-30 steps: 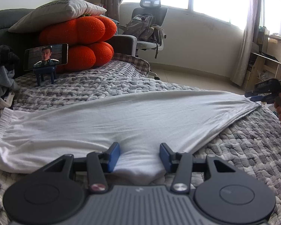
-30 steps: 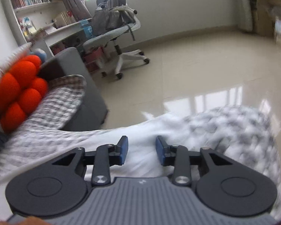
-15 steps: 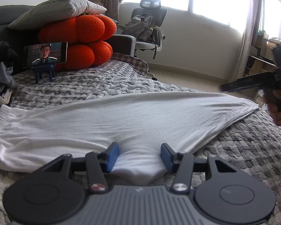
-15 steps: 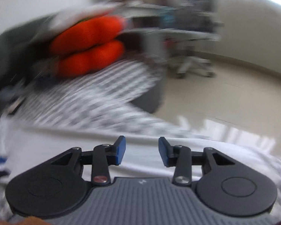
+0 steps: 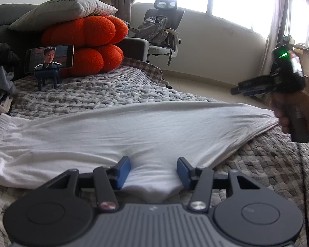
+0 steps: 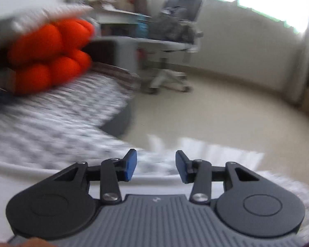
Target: Fold clothes
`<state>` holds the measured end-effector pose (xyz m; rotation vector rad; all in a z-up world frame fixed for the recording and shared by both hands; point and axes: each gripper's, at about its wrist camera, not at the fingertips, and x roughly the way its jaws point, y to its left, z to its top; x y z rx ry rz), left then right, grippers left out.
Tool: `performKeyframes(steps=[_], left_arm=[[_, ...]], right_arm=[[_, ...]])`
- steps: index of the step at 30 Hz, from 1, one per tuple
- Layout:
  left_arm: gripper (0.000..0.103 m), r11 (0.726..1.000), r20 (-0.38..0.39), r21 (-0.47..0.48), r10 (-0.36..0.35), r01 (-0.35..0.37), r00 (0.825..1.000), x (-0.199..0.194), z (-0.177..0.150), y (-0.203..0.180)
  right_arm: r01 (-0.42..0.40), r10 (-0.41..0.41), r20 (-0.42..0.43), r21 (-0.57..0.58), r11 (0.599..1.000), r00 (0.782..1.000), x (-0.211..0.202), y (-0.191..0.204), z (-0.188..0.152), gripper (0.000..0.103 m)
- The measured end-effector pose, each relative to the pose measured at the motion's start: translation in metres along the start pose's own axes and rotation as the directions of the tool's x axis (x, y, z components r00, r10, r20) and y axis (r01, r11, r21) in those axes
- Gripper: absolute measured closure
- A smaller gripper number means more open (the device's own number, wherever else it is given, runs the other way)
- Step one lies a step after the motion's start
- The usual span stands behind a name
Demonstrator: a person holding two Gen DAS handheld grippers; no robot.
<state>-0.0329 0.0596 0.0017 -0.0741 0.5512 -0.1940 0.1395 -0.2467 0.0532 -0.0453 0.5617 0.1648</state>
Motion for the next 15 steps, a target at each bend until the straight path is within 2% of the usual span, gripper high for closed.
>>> performKeyframes(steps=[3,5,7,9,11,12,14,15], left_arm=[[0.05,1.0,0.002,-0.002,-0.001,0.001,1.0,0.0,-0.001,0.0],[0.05,1.0,0.003,-0.006,-0.003,0.003,1.0,0.0,-0.001,0.001],[0.05,1.0,0.003,-0.008,-0.005,0.005,1.0,0.0,0.0,0.001],[0.05,1.0,0.004,-0.011,-0.008,0.008,1.0,0.0,-0.001,0.001],[0.05,1.0,0.004,-0.013,-0.01,0.01,1.0,-0.001,-0.001,0.002],[0.05,1.0,0.005,-0.014,-0.011,0.011,1.0,-0.001,-0.001,0.002],[0.05,1.0,0.005,-0.016,-0.013,0.013,1.0,-0.001,-0.001,0.002],[0.05,1.0,0.004,-0.019,-0.015,0.015,1.0,-0.001,-0.001,0.003]], right_arm=[[-0.17,0.168,-0.043,-0.057,0.984,0.985,-0.02,0.025,-0.003,0.055],[-0.293,0.285,-0.084,-0.102,0.951,0.955,-0.026,0.056,-0.005,0.054],[-0.411,0.396,-0.129,-0.126,0.903,0.909,-0.031,0.085,-0.008,0.054],[-0.52,0.495,-0.182,-0.134,0.844,0.85,-0.034,0.113,-0.014,0.054],[-0.576,0.536,-0.231,-0.17,0.799,0.812,-0.035,0.141,-0.016,0.054],[-0.588,0.539,-0.251,-0.202,0.783,0.804,-0.035,0.154,-0.019,0.054],[-0.572,0.508,-0.275,-0.258,0.779,0.816,-0.029,0.18,-0.021,0.054],[-0.55,0.48,-0.285,-0.272,0.79,0.83,-0.021,0.187,-0.022,0.053]])
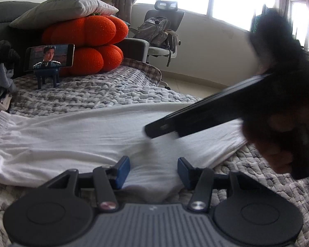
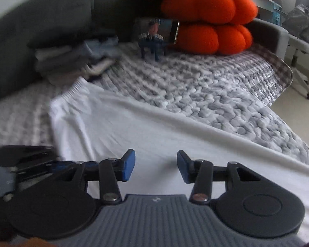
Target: Fold clothes
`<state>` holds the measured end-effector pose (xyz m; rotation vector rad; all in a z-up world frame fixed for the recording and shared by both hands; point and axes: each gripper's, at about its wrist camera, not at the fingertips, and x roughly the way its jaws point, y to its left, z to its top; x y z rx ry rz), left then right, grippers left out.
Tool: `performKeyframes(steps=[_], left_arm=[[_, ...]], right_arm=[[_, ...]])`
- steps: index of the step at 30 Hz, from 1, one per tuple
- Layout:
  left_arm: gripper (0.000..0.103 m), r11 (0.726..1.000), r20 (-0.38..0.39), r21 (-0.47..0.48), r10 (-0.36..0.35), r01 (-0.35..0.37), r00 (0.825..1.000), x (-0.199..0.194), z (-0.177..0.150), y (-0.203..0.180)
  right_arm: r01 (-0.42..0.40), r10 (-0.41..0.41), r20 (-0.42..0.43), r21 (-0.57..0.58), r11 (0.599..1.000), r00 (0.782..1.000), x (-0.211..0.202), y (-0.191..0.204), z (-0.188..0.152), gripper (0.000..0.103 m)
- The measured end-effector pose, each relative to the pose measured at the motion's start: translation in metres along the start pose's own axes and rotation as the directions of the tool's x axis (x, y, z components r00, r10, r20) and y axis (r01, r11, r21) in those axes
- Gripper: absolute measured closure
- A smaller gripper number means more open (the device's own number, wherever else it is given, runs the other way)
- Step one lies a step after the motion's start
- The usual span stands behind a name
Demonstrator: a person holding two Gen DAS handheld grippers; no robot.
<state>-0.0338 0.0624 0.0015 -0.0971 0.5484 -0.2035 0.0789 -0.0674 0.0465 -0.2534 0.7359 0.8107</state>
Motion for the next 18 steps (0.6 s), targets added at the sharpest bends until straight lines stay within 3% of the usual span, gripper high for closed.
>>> performKeyframes(steps=[4,7,11,12,15,18], left_arm=[[0.05,1.0,0.003,-0.02,-0.015,0.015,1.0,-0.001,0.0,0.004],[0.05,0.999,0.006,-0.037,-0.029,0.029,1.0,-0.002,-0.001,0.007],[0.05,0.998,0.012,-0.053,-0.043,0.043,0.999,-0.002,-0.002,0.01],[0.05,0.997,0.013,-0.056,-0.046,0.046,0.999,-0.002,-0.002,0.01],[0.05,0.996,0.016,-0.072,-0.058,0.059,0.998,-0.003,-0.002,0.013],[0.05,0.994,0.018,-0.082,-0.066,0.067,0.998,-0.003,-0.002,0.015]], right_arm=[[0.113,-0.112,0.032,-0.021,0.993,0.993,0.021,-0.002,0.009,0.048],[0.212,-0.213,0.07,0.028,0.977,0.974,0.038,-0.012,0.019,0.048],[0.367,-0.383,0.131,0.131,0.921,0.914,0.027,-0.023,0.018,0.046],[0.37,-0.392,0.142,0.16,0.915,0.909,0.02,-0.027,0.017,0.046],[0.295,-0.333,0.148,0.233,0.927,0.931,-0.006,-0.039,0.007,0.044],[0.272,-0.312,0.141,0.246,0.93,0.94,-0.018,-0.041,-0.006,0.044]])
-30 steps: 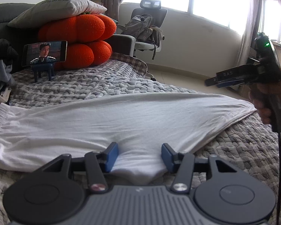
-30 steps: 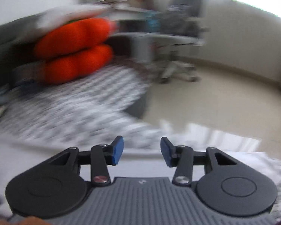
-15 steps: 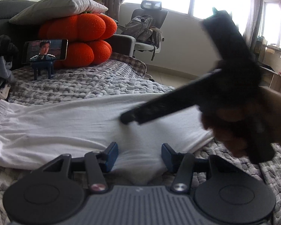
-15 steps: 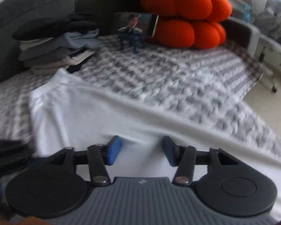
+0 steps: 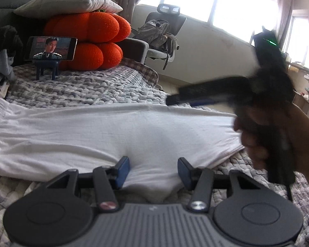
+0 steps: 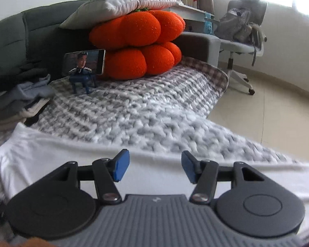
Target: Fold clothes
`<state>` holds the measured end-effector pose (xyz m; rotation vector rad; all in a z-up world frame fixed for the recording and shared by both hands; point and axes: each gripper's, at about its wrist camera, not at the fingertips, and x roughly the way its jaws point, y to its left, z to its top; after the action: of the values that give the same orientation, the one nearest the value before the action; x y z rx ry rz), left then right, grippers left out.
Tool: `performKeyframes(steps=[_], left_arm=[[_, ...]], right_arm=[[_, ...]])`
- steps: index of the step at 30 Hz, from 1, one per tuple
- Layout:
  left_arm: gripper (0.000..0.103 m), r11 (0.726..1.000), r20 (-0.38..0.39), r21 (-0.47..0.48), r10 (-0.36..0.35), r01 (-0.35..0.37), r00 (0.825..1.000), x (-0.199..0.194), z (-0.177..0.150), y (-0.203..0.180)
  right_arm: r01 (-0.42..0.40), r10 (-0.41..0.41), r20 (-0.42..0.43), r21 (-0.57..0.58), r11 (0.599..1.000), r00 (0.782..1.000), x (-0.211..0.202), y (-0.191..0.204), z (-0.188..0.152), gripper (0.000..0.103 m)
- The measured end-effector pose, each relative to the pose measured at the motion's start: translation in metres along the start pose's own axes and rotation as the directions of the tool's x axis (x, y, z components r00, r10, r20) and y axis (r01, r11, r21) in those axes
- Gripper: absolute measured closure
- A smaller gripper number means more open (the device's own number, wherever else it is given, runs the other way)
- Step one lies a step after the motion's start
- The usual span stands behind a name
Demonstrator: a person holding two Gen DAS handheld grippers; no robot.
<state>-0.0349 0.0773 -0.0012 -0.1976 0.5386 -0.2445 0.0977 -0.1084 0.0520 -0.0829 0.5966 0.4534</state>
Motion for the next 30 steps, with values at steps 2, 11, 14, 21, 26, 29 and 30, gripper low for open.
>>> performKeyframes(steps=[2,11,14,21,26,29,30], left_arm=[[0.05,1.0,0.001,-0.001,-0.001,0.001,1.0,0.0,0.0,0.0],[0.05,1.0,0.007,-0.007,0.004,-0.004,1.0,-0.001,-0.001,0.001],[0.05,1.0,0.009,-0.01,0.001,-0.001,1.0,-0.001,-0.001,0.002],[0.05,1.0,0.01,0.0,0.008,-0.008,1.0,-0.001,-0.001,0.0],[0.05,1.0,0.011,0.005,0.014,-0.014,1.0,-0.001,-0.001,-0.001],[0.05,1.0,0.013,0.006,0.017,-0.017,1.0,-0.002,-0.002,-0.001],[0.05,1.0,0.013,0.006,0.018,-0.018,1.0,-0.002,-0.002,-0.001]], right_arm=[[-0.031,0.032,-0.014,0.036,0.999,0.999,-0.005,-0.005,-0.008,0.044],[0.002,-0.005,-0.051,-0.059,0.998,0.999,-0.028,-0.005,-0.05,0.038],[-0.012,0.009,-0.044,-0.079,0.997,0.999,-0.038,-0.019,-0.06,0.037],[-0.021,0.019,0.026,0.083,0.996,0.999,-0.049,-0.046,-0.074,0.037],[-0.001,0.0,0.012,0.056,0.998,1.0,-0.049,-0.042,-0.073,0.037],[0.02,-0.02,-0.003,0.014,1.0,1.0,-0.05,-0.039,-0.073,0.037],[0.029,-0.029,-0.009,-0.011,1.0,1.0,-0.051,-0.04,-0.074,0.037]])
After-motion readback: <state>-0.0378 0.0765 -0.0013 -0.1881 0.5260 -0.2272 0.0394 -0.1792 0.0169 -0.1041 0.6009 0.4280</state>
